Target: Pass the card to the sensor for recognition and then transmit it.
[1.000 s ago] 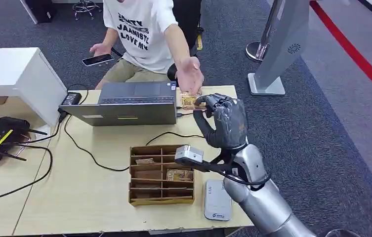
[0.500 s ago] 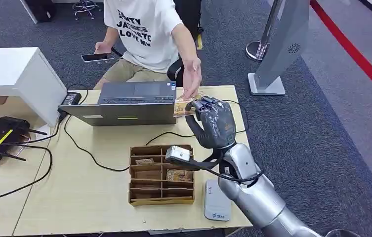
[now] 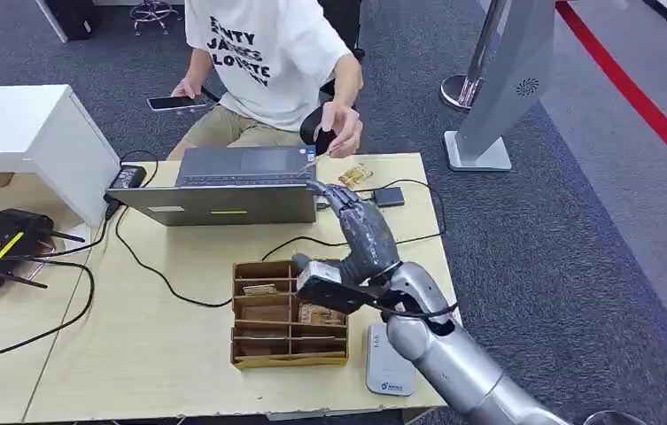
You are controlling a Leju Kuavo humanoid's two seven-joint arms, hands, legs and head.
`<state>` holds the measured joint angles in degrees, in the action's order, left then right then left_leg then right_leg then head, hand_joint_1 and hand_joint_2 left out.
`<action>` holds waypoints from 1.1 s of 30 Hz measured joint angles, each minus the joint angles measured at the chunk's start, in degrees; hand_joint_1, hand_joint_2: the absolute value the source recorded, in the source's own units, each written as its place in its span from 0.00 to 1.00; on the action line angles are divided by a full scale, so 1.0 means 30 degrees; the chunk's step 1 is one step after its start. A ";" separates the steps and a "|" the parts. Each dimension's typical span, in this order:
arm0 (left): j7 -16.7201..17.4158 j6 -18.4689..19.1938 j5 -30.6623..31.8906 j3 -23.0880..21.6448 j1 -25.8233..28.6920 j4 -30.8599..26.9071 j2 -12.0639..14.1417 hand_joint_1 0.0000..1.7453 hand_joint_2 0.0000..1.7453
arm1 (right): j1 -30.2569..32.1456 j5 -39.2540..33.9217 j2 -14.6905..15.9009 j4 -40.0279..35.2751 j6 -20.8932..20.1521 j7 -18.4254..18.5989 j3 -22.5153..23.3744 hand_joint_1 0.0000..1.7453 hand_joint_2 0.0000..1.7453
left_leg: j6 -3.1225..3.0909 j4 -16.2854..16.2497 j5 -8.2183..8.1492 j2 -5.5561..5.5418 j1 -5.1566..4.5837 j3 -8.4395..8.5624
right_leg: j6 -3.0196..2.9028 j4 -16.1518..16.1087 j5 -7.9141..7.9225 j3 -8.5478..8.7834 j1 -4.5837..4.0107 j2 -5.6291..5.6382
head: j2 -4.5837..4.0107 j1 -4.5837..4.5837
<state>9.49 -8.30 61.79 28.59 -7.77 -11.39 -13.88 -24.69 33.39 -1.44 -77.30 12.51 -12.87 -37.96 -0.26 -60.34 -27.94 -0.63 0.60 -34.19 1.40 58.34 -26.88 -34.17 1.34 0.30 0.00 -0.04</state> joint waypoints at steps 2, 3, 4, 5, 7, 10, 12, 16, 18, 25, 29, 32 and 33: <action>-0.0007 -0.0146 -0.0183 0.0000 0.0020 0.0000 0.0029 0.00 0.00 | 0.0409 -0.1583 -0.0015 -0.0352 -0.0388 -0.0600 -0.0081 0.00 0.00 | 0.0000 0.0000 -0.0002 -0.0001 0.0000 -0.0003 | 0.0000 0.0000 -0.0002 -0.0004 0.0000 0.0000 | 0.0000 0.0000; -0.0007 -0.0203 -0.0246 0.0000 0.0031 0.0000 0.0036 0.00 0.00 | 0.0535 -0.2132 -0.0015 -0.0516 -0.0445 -0.0786 -0.0109 0.00 0.00 | -0.0002 0.0000 -0.0004 0.0000 0.0000 -0.0004 | 0.0000 0.0000 -0.0003 -0.0008 0.0000 0.0001 | 0.0000 -0.0007; -0.0022 -0.0263 -0.0321 0.0007 0.0049 0.0000 0.0065 0.00 0.00 | 0.0652 -0.2638 -0.0015 -0.0679 -0.0482 -0.0942 -0.0146 0.00 0.00 | -0.0002 0.0000 -0.0005 0.0001 0.0000 -0.0004 | 0.0000 -0.0001 -0.0003 -0.0012 0.0000 0.0007 | 0.0000 0.0000; -0.0037 -0.0277 -0.0350 0.0007 0.0062 0.0000 0.0080 0.00 0.00 | 0.0724 -0.3031 -0.0015 -0.0825 -0.0563 -0.1088 -0.0168 0.00 0.00 | -0.0003 0.0000 -0.0006 0.0003 -0.0001 -0.0003 | 0.0000 -0.0002 -0.0004 -0.0015 0.0001 0.0010 | 0.0000 0.0000; -0.0146 -0.0438 -0.0533 0.0029 0.0125 0.0000 0.0109 0.00 0.00 | 0.1345 -0.4666 -0.0015 -0.1511 -0.0796 -0.1620 -0.0160 0.00 0.00 | -0.0005 0.0000 -0.0007 -0.0003 0.0001 -0.0004 | 0.0004 -0.0006 -0.0014 -0.0009 -0.0001 -0.0004 | 0.0000 -0.0015; -0.0226 -0.0817 -0.0780 0.0073 0.0268 0.0000 0.0175 0.00 0.00 | 0.2714 -0.8690 -0.0059 -0.2720 -0.1650 -0.2743 0.0000 0.00 0.00 | -0.0006 0.0001 -0.0011 -0.0004 -0.0001 -0.0017 | 0.0004 -0.0007 -0.0016 -0.0020 0.0000 -0.0003 | 0.0000 -0.0007; -0.0365 -0.1043 -0.0897 0.0153 0.0332 0.0000 0.0211 0.00 0.00 | 0.3870 -1.1501 -0.0095 -0.3682 -0.2459 -0.3391 0.0182 0.00 0.00 | -0.0002 0.0001 -0.0021 -0.0009 -0.0001 -0.0019 | -0.0003 -0.0008 -0.0032 -0.0016 0.0000 -0.0017 | 0.0000 -0.0015; -0.0430 -0.1304 -0.0897 0.0182 0.0522 0.0000 0.0306 0.00 0.00 | 0.5743 -1.8384 -0.0095 -0.4954 -0.6977 -0.4511 0.0625 0.00 0.00 | -0.0004 0.0001 -0.0034 0.0004 -0.0001 -0.0019 | -0.0005 -0.0008 -0.0032 -0.0029 0.0001 0.0001 | 0.0000 -0.0007; -0.0313 -0.1305 -0.0692 0.0182 0.0490 0.0000 0.0335 0.00 0.00 | 0.6118 -2.1643 -0.0095 -0.5145 -1.0280 -0.4577 0.1064 0.00 0.00 | -0.0005 0.0001 -0.0033 0.0002 -0.0001 -0.0021 | -0.0005 -0.0007 -0.0032 -0.0028 0.0001 -0.0001 | 0.0000 -0.0007; 0.0276 -0.1290 -0.0314 0.0182 0.0064 0.0000 0.0430 0.00 0.00 | 0.6007 -2.5323 -0.0670 -0.5123 -1.4164 -0.3260 0.2891 0.00 0.00 | -0.0001 0.0001 -0.0017 0.0004 -0.0001 -0.0017 | -0.0016 0.0001 -0.0012 -0.0016 0.0000 0.0001 | 0.0000 -0.0007; 0.0568 -0.1253 -0.0285 0.0182 -0.0214 0.0000 0.0553 0.00 0.00 | 0.5239 -2.6445 -0.1442 -0.4599 -1.4849 -0.2400 0.3656 0.00 0.00 | 0.0000 0.0001 -0.0001 0.0004 0.0002 -0.0013 | -0.0011 0.0009 -0.0004 -0.0018 -0.0001 0.0002 | 0.0000 -0.0007; 0.0670 -0.1071 -0.0117 0.0182 -0.0367 0.0000 0.0707 0.00 0.00 | 0.4826 -2.6730 -0.2034 -0.4482 -1.5098 -0.2158 0.3927 0.00 0.00 | 0.0010 0.0001 0.0005 0.0004 0.0004 -0.0012 | -0.0011 0.0014 -0.0005 -0.0020 -0.0002 0.0003 | 0.0000 -0.0007; 0.0671 -0.1042 -0.0052 0.0182 -0.0408 0.0000 0.0735 0.00 0.00 | 0.4736 -2.6752 -0.2214 -0.4518 -1.5112 -0.2129 0.3949 0.00 0.00 | 0.0010 0.0001 0.0004 0.0005 0.0005 -0.0013 | -0.0011 0.0014 -0.0005 -0.0023 -0.0003 0.0004 | 0.0000 -0.0007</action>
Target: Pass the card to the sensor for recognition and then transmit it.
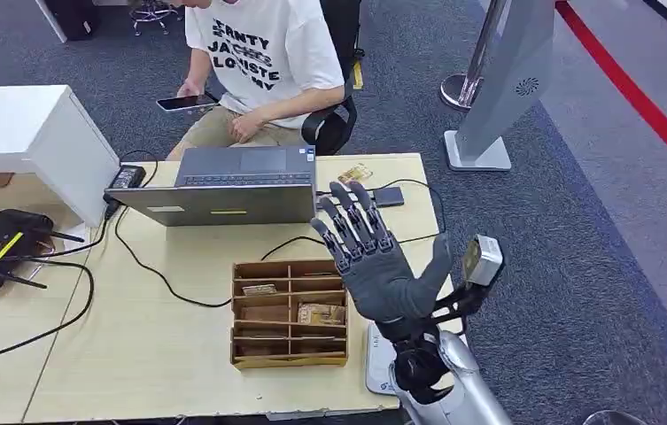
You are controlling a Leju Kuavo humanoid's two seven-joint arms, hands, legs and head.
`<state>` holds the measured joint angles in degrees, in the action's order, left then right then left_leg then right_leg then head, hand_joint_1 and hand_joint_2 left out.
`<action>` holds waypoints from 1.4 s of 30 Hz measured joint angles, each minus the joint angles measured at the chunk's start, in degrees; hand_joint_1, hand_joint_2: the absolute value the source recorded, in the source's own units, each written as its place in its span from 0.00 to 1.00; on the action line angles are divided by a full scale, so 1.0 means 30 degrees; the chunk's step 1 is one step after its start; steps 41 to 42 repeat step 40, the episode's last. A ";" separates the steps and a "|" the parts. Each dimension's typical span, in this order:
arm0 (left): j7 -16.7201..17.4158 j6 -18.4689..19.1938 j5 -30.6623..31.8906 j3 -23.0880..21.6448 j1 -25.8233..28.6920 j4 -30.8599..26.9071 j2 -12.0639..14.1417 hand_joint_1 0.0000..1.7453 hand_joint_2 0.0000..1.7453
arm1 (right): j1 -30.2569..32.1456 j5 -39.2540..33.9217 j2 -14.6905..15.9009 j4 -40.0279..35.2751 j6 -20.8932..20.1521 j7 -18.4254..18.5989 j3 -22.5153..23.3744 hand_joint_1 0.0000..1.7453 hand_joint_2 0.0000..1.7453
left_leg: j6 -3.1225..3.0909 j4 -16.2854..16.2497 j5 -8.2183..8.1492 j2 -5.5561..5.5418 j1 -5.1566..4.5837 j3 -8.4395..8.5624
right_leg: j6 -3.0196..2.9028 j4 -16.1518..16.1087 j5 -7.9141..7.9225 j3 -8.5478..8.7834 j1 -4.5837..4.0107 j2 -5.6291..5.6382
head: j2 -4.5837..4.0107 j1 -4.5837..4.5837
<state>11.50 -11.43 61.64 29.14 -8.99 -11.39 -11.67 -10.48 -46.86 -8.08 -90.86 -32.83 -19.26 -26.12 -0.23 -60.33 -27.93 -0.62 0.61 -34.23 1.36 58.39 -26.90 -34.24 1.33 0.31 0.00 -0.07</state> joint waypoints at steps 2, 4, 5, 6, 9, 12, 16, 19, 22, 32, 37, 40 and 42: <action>-0.0015 0.0080 0.0088 0.0000 -0.0089 0.0000 0.0081 0.00 0.00 | -0.0134 -0.0015 -0.0278 -0.0161 -0.0102 0.0014 0.0000 0.00 0.00 | 0.0000 0.0000 -0.0001 0.0000 0.0000 -0.0001 | 0.0000 0.0000 -0.0002 -0.0002 0.0000 0.0000 | 0.0000 0.0000; -0.0015 0.0138 0.0175 -0.0007 -0.0146 0.0000 0.0110 0.00 0.00 | -0.0217 0.0015 -0.0416 -0.0351 -0.0285 0.0022 0.0000 0.00 0.00 | 0.0000 0.0000 -0.0002 0.0000 -0.0001 -0.0004 | 0.0001 -0.0002 -0.0003 -0.0001 0.0001 -0.0001 | 0.0000 0.0000; -0.0008 0.0160 0.0212 -0.0007 -0.0157 0.0000 0.0132 0.00 0.00 | -0.0244 0.0087 -0.0445 -0.0444 -0.0407 0.0008 0.0000 0.00 0.00 | -0.0001 0.0000 -0.0002 -0.0001 -0.0001 -0.0004 | 0.0001 -0.0004 -0.0003 -0.0001 0.0001 0.0000 | 0.0000 0.0000; -0.0008 0.0160 0.0248 -0.0007 -0.0165 0.0000 0.0139 0.00 0.00 | -0.0266 0.0232 -0.0459 -0.0539 -0.0523 -0.0036 0.0000 0.00 0.00 | -0.0001 0.0000 -0.0002 -0.0001 -0.0002 -0.0005 | 0.0001 -0.0005 -0.0003 -0.0001 0.0002 0.0000 | 0.0000 0.0007; 0.0007 0.0168 0.0357 -0.0007 -0.0185 0.0000 0.0175 0.00 0.00 | -0.0308 0.0538 -0.0518 -0.0845 -0.0765 -0.0204 0.0000 0.00 0.00 | -0.0002 0.0000 -0.0003 0.0000 -0.0004 -0.0006 | 0.0002 -0.0009 -0.0002 0.0001 0.0003 0.0000 | 0.0000 0.0000; 0.0007 0.0182 0.0372 -0.0007 -0.0185 0.0000 0.0197 0.00 0.00 | -0.0333 0.0846 -0.0555 -0.1107 -0.0874 -0.0321 0.0000 0.00 0.00 | -0.0002 0.0000 -0.0002 -0.0001 -0.0005 -0.0004 | 0.0002 -0.0010 -0.0001 0.0001 0.0003 0.0000 | 0.0000 0.0000; -0.0066 0.0182 0.0394 -0.0007 -0.0195 0.0000 0.0212 0.00 0.00 | -0.0363 0.1042 -0.0591 -0.1305 -0.0867 -0.0343 -0.0007 0.00 0.00 | -0.0001 0.0000 -0.0002 -0.0001 -0.0003 -0.0003 | 0.0002 -0.0008 -0.0001 0.0001 0.0002 0.0000 | 0.0000 0.0000; -0.0074 0.0189 0.0401 -0.0007 -0.0205 0.0000 0.0219 0.00 0.00 | -0.0370 0.1108 -0.0606 -0.1348 -0.0867 -0.0343 -0.0015 0.00 0.00 | -0.0001 0.0000 -0.0002 -0.0001 -0.0002 -0.0002 | 0.0002 -0.0006 -0.0001 0.0000 0.0001 0.0000 | 0.0000 0.0007; -0.0073 0.0211 0.0394 -0.0007 -0.0209 0.0000 0.0219 0.00 0.00 | -0.0370 0.1137 -0.0606 -0.1348 -0.0867 -0.0343 -0.0022 0.00 0.00 | -0.0001 0.0000 -0.0002 -0.0001 -0.0002 -0.0004 | 0.0002 -0.0006 -0.0001 0.0000 0.0001 0.0000 | 0.0000 0.0000; -0.0074 0.0313 0.0365 -0.0007 -0.0210 0.0000 0.0233 0.00 0.00 | -0.0379 0.1217 -0.0599 -0.1341 -0.0874 -0.0343 -0.0058 0.00 0.00 | -0.0002 0.0000 -0.0002 -0.0001 -0.0003 -0.0004 | 0.0002 -0.0007 -0.0001 0.0001 0.0002 0.0000 | 0.0000 0.0000; -0.0073 0.0393 0.0357 -0.0007 -0.0210 0.0000 0.0233 0.00 0.00 | -0.0406 0.1355 -0.0598 -0.1253 -0.0911 -0.0372 -0.0088 0.00 0.00 | -0.0002 0.0000 -0.0002 -0.0002 -0.0003 -0.0005 | 0.0002 -0.0007 -0.0001 0.0000 0.0002 0.0000 | 0.0000 0.0000; -0.0073 0.0408 0.0357 -0.0007 -0.0210 0.0000 0.0233 0.00 0.00 | -0.0441 0.1399 -0.0605 -0.1188 -0.0925 -0.0379 -0.0116 0.00 0.00 | -0.0002 0.0000 -0.0002 -0.0001 -0.0002 -0.0005 | 0.0002 -0.0007 -0.0001 0.0000 0.0002 0.0000 | 0.0000 0.0000; -0.0073 0.0408 0.0357 -0.0007 -0.0210 0.0000 0.0233 0.00 0.00 | -0.0441 0.1399 -0.0605 -0.1188 -0.0925 -0.0379 -0.0116 0.00 0.00 | -0.0002 0.0000 -0.0002 -0.0001 -0.0002 -0.0005 | 0.0002 -0.0007 -0.0001 0.0000 0.0002 0.0000 | 0.0000 0.0000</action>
